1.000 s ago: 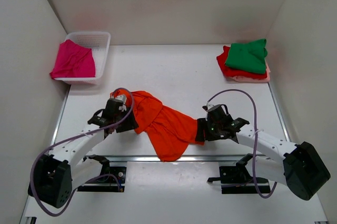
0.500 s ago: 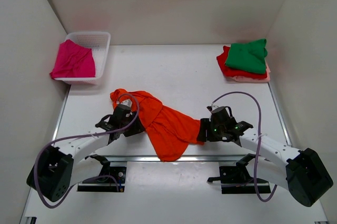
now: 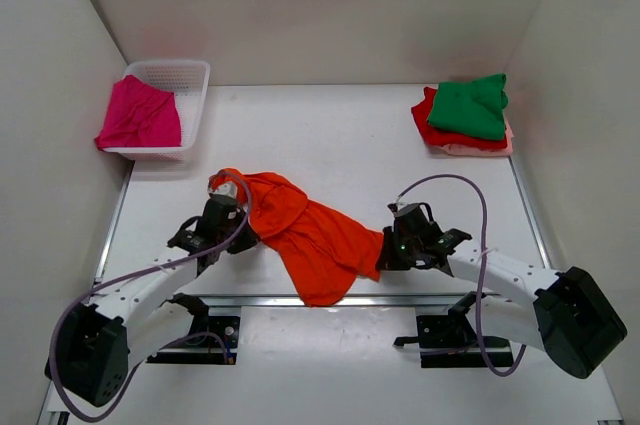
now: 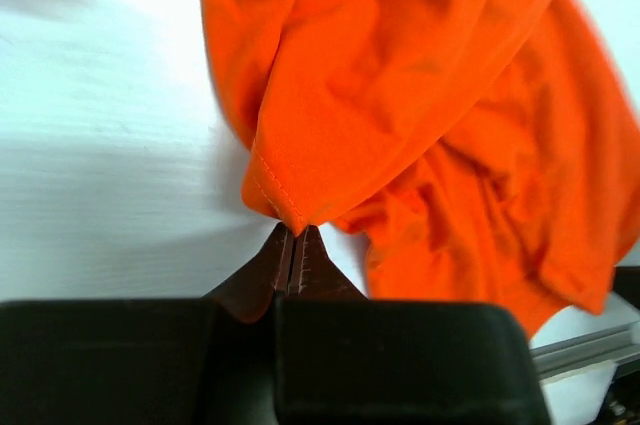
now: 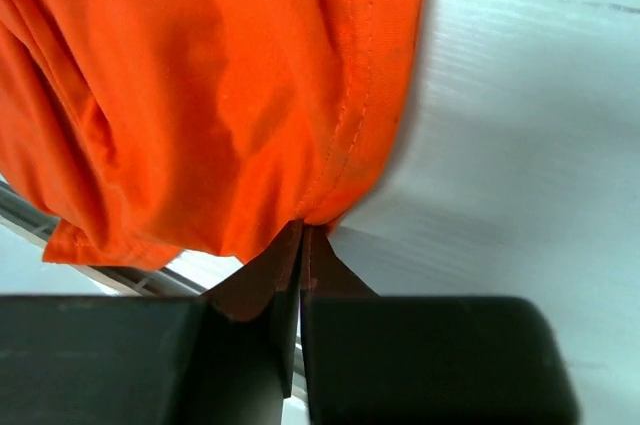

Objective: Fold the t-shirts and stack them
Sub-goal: Flatten out the tshirt

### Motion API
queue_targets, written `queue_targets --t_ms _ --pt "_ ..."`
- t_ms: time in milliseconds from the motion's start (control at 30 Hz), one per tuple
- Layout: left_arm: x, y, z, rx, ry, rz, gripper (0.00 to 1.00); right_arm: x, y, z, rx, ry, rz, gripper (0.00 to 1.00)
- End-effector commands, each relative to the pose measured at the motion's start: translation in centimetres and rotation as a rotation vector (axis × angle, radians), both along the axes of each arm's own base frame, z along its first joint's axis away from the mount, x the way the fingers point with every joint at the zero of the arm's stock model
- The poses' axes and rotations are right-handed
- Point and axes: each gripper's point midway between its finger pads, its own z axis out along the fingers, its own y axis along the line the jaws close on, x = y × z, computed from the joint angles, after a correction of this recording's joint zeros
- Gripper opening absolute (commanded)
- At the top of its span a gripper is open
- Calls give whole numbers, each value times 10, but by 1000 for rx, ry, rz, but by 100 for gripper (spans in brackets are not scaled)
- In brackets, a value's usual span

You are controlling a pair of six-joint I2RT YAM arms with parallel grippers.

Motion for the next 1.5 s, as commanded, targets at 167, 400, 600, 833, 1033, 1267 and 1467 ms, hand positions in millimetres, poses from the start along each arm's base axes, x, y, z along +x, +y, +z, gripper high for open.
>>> queue_targets --t_ms 167,400,600,833,1033,1267,1467 --pt "89 40 184 6 -338 94 0 83 -46 100 -16 -245 -89 0" --pt "142 63 332 45 -565 176 0 150 -79 231 -94 -516 -102 0" --pt "138 105 430 94 -737 328 0 167 -116 336 -106 -737 -201 0" --pt "111 139 486 171 -836 466 0 142 -146 440 -141 -976 -271 0" --pt "67 135 527 134 -991 465 0 118 -133 475 -58 -1076 -246 0" --pt "71 93 455 40 -877 264 0 132 -62 342 121 -766 -48 0" --pt "62 93 371 71 -753 242 0 117 72 194 209 -459 191 3"
